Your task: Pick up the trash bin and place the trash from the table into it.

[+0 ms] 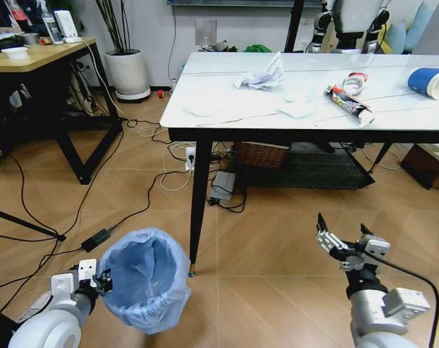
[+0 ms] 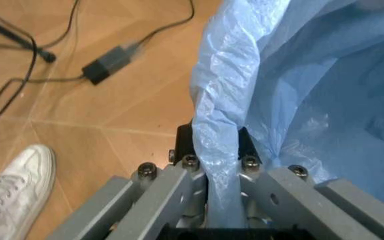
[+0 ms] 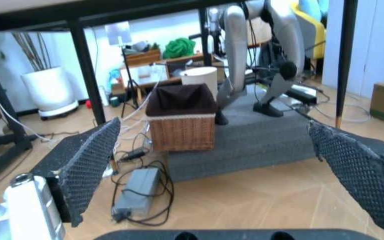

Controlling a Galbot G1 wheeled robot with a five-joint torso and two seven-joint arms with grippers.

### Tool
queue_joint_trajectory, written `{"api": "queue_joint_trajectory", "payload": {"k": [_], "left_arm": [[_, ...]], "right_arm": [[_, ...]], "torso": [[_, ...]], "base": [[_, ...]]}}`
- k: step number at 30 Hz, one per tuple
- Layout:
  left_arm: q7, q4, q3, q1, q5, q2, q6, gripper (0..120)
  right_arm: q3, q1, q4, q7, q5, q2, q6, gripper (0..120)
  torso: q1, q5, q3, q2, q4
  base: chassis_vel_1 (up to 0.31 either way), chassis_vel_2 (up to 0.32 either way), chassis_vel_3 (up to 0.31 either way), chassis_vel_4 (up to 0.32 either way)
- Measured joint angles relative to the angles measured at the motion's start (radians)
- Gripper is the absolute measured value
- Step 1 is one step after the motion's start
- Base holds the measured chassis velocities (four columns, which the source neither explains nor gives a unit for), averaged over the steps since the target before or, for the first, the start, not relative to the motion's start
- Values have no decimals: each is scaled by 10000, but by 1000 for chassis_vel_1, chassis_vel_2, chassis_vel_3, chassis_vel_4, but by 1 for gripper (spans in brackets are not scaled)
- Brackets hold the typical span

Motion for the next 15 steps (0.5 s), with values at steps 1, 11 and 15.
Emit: {"api": "queue_joint_trajectory", "payload": {"k": [1,11,15], "left_arm": [[-75,-238,20,107,76,-12,-1,0],[-103,-712,49,282,758,-74,-6,0],[-93,-739,48,288,760,-124,-8,0]], "right_arm": [[6,-58,50,11,11,-24,-20,100],[10,-159,68,-2,-22,-23,-30,100],[13,-187,58,-20,-84,-60,-14,100]], "torso": [[0,0,0,0,-1],[0,0,0,0,0],[5,0,23,32,0]], "base": [[0,0,0,0],[0,0,0,0],[0,0,0,0]]}}
